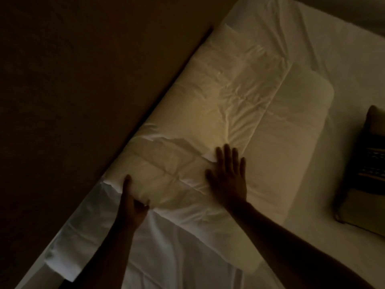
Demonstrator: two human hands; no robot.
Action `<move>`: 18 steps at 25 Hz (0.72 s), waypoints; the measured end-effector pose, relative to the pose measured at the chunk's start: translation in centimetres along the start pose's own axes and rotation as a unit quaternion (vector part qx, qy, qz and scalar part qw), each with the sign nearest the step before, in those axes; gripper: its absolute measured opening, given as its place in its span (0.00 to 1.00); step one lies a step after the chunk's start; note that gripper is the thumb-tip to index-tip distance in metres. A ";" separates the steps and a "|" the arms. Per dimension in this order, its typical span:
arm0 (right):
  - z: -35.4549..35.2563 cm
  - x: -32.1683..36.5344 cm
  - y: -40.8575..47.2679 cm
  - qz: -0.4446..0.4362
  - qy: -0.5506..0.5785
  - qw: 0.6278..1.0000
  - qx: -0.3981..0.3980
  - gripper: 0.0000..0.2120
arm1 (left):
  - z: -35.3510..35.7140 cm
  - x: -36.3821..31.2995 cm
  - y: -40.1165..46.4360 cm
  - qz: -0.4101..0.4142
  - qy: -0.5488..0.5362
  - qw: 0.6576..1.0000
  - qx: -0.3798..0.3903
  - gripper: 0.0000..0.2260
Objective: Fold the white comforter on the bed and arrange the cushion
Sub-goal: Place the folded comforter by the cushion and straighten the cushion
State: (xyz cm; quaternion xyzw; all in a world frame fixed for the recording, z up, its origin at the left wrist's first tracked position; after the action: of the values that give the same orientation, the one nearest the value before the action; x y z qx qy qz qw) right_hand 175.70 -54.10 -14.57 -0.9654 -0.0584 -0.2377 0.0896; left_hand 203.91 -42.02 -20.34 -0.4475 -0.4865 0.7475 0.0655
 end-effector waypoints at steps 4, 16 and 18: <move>1.8 -0.3 -5.7 0.018 -0.003 1.000 0.024 0.33 | 2.0 -3.0 1.0 0.039 0.001 0.999 0.001 0.25; 4.6 -2.1 -15.5 0.083 -0.033 0.995 0.053 0.30 | -6.6 -2.9 2.8 0.036 0.243 0.945 -0.216 0.34; 5.0 -2.5 -17.0 0.101 -0.017 0.993 0.057 0.30 | -4.0 -6.1 0.4 0.152 0.443 0.841 -0.272 0.35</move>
State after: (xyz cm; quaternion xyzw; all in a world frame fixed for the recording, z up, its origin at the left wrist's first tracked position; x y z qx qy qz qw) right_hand 173.07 -36.64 -17.62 -0.9635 0.0241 -0.2076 0.1670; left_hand 210.58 -42.81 -17.48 -0.7990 -0.5153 0.3080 0.0355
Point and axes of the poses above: each hand's wrist, its own y-axis towards the middle knuckle, its own z-axis out of the palm, x = y × z, the point moved 9 cm from there along y, towards the middle knuckle, and after that the axes turned 13 degrees about y, right-handed, at the moved point
